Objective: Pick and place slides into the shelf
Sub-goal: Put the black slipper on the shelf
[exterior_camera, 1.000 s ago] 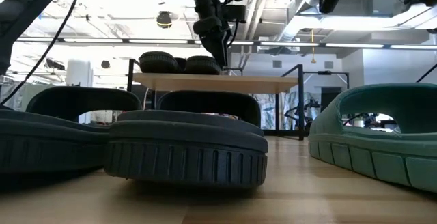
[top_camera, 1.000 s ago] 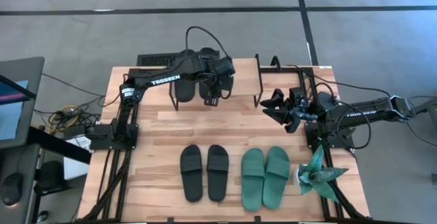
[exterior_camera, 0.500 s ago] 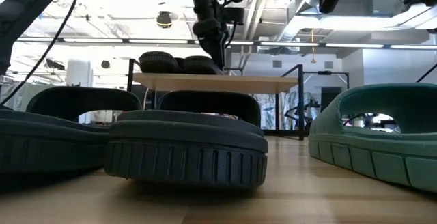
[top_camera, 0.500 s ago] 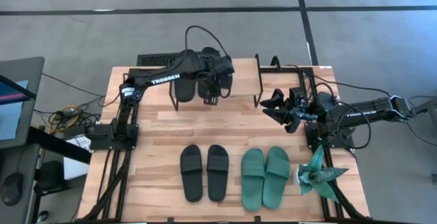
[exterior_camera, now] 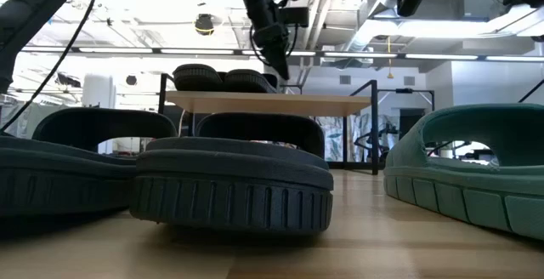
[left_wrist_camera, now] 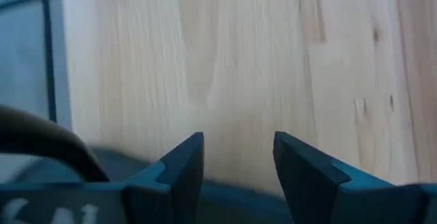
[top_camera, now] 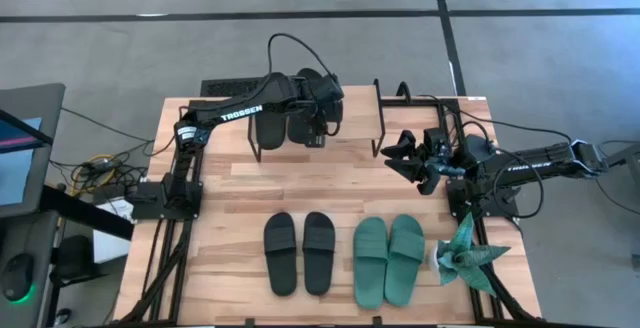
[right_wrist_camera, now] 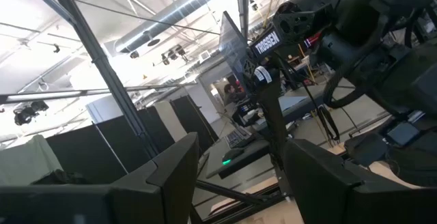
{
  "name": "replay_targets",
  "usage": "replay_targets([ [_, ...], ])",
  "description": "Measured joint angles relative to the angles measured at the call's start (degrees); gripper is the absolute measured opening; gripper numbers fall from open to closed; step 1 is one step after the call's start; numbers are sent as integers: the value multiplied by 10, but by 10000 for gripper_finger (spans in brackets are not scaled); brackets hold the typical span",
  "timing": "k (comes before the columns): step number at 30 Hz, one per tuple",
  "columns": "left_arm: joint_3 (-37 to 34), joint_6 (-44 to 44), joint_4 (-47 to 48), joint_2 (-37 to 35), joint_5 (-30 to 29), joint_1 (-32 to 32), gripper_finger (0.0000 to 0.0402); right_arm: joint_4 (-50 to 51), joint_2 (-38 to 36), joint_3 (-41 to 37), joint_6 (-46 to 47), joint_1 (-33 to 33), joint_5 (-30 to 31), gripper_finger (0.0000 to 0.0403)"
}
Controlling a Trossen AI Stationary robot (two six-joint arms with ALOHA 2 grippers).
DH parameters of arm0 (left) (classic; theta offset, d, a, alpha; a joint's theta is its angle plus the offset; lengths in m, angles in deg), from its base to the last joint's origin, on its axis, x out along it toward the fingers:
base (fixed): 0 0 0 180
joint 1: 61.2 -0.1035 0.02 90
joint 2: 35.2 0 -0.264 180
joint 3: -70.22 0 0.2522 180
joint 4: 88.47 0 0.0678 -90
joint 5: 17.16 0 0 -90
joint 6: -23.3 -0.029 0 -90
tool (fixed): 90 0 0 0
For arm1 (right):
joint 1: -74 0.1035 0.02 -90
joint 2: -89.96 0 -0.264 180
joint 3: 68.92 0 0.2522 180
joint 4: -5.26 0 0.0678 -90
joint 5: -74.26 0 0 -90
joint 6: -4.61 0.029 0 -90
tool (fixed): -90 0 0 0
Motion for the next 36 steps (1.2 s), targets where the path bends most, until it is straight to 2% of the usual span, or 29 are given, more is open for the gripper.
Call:
replay_targets([
  [5,0,-28,-68,0,0,-4,165,0,0,0,2,0,0,201],
  [11,1,-29,-94,10,-14,-22,165,0,0,0,0,0,0,201],
  [19,0,13,-104,39,-47,-37,165,5,0,0,3,-1,0,201],
  [27,0,45,-105,39,-107,-53,165,9,0,0,4,-1,1,201],
  [33,1,95,-86,39,-113,-69,165,11,0,0,4,-1,4,201],
  [36,1,102,-81,39,-137,-71,165,11,0,0,4,-1,5,201],
])
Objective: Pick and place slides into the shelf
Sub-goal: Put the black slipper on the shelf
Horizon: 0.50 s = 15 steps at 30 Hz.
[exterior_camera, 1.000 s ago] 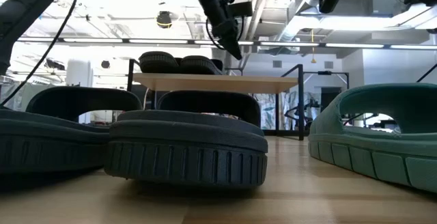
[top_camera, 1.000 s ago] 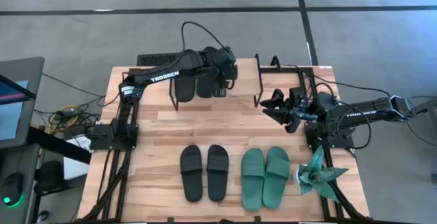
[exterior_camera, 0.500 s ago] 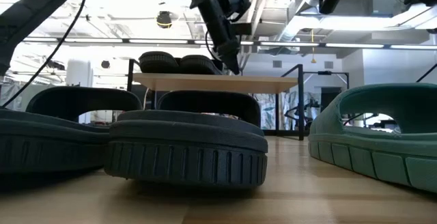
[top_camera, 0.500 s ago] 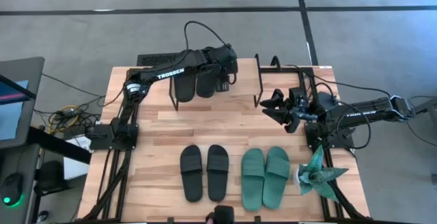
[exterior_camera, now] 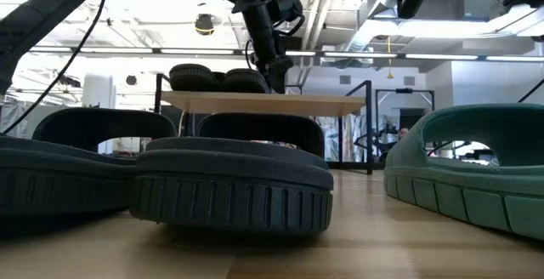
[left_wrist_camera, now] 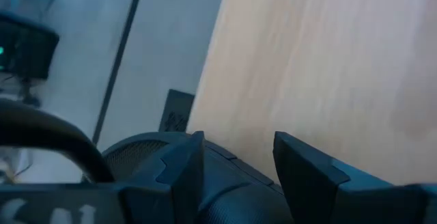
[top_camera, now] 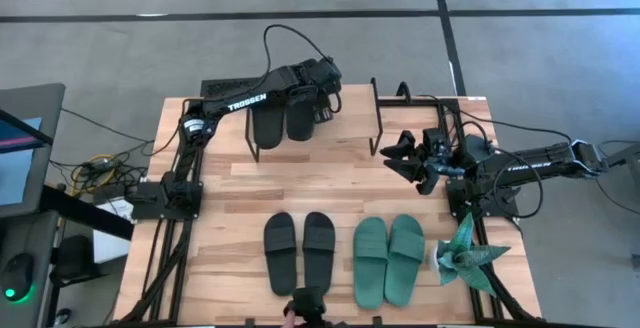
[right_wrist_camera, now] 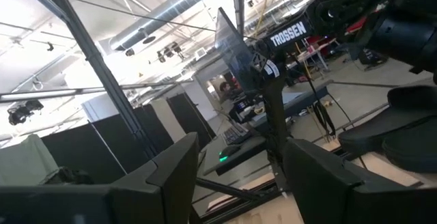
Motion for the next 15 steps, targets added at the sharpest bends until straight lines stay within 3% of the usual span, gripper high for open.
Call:
replay_targets([
  [15,-1,-13,5,0,-3,20,165,5,0,0,0,0,0,201],
])
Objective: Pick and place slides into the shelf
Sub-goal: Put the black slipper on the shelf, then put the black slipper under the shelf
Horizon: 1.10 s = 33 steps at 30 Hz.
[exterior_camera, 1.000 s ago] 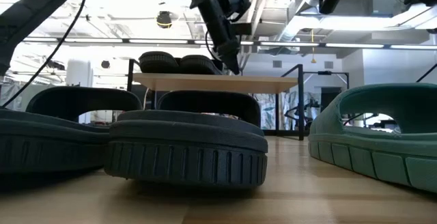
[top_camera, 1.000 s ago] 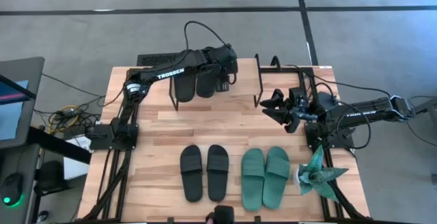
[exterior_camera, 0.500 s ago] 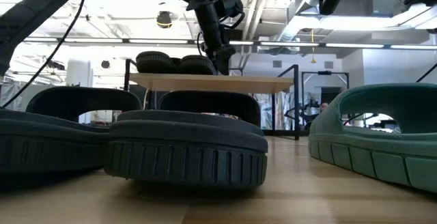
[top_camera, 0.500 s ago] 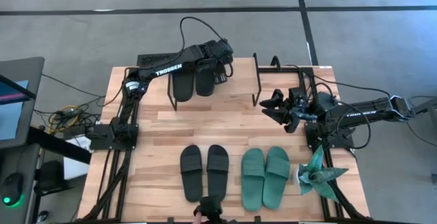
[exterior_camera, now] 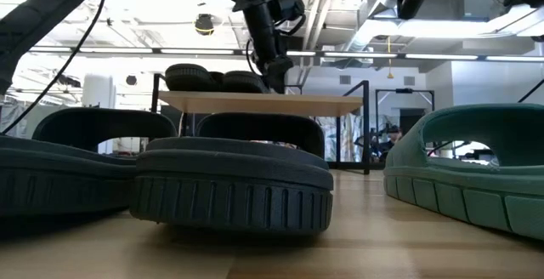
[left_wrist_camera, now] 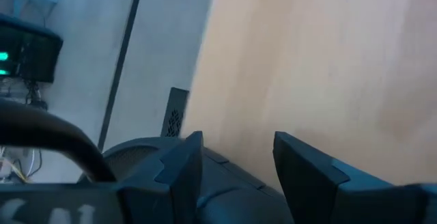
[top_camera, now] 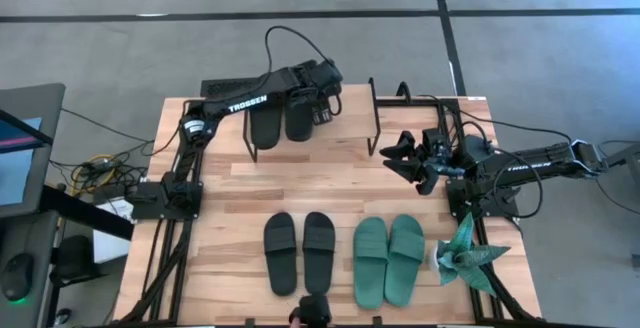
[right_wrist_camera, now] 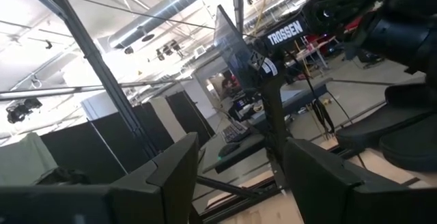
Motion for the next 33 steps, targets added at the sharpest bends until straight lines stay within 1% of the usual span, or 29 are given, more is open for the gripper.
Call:
replay_targets([
  [3,7,-9,4,0,11,11,165,6,0,0,0,0,0,201],
  [7,36,-13,-3,0,25,25,165,10,0,0,0,0,0,201],
  [12,101,-28,-2,-1,23,40,165,10,0,0,0,0,-2,201],
  [16,173,-33,56,-2,20,56,165,9,0,0,0,0,-4,201],
  [18,155,-38,56,-33,15,67,165,9,0,0,0,0,-4,201],
  [19,149,-40,72,-47,15,73,165,9,0,0,0,0,-4,201],
  [25,149,-30,150,-123,15,119,165,11,0,0,-6,0,-5,201],
  [30,149,22,217,-180,15,169,165,12,0,0,-20,-5,-5,201],
  [33,149,60,262,-202,15,203,165,12,0,0,-25,-5,-5,201],
])
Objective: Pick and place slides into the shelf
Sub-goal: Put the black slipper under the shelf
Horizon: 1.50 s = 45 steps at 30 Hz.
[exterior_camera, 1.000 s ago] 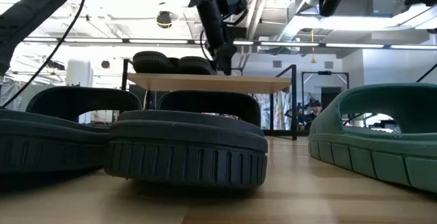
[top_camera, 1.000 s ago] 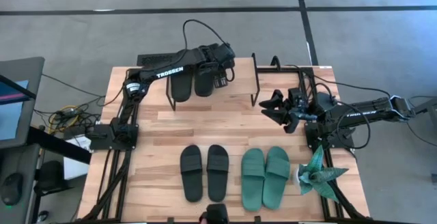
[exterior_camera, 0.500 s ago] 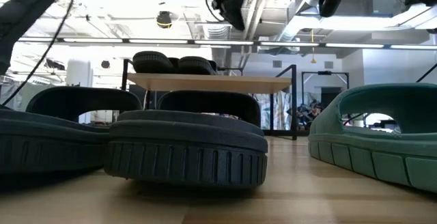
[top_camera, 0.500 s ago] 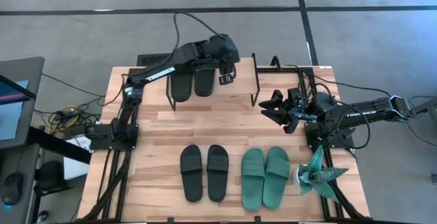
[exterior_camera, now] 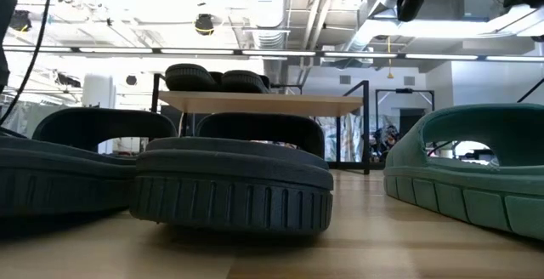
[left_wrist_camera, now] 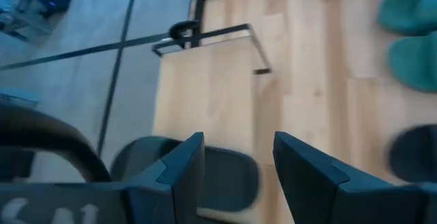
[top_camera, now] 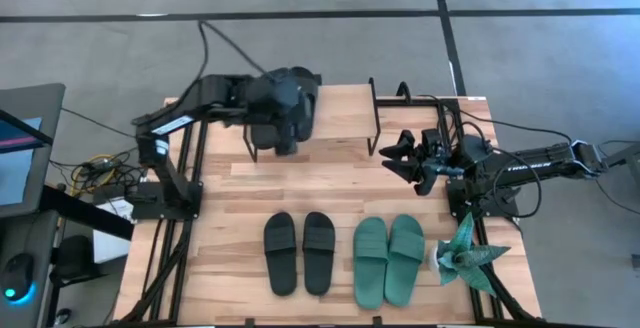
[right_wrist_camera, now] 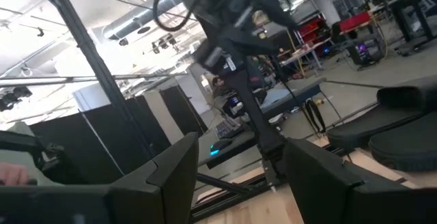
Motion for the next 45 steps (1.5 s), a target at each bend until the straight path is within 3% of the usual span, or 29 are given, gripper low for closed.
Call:
replay_targets([
  [9,-4,113,88,-6,-19,106,165,1,0,0,0,-7,-1,201],
  [18,-131,235,87,-7,-56,198,165,1,0,0,-1,-7,-1,201],
  [30,-421,427,-62,-4,-66,339,165,7,0,0,-30,-7,-30,201],
  [39,-496,588,-130,-5,-123,424,165,7,0,0,-30,-7,-31,201],
  [45,-540,613,-184,-3,-133,455,165,20,0,0,-30,-5,-31,201],
])
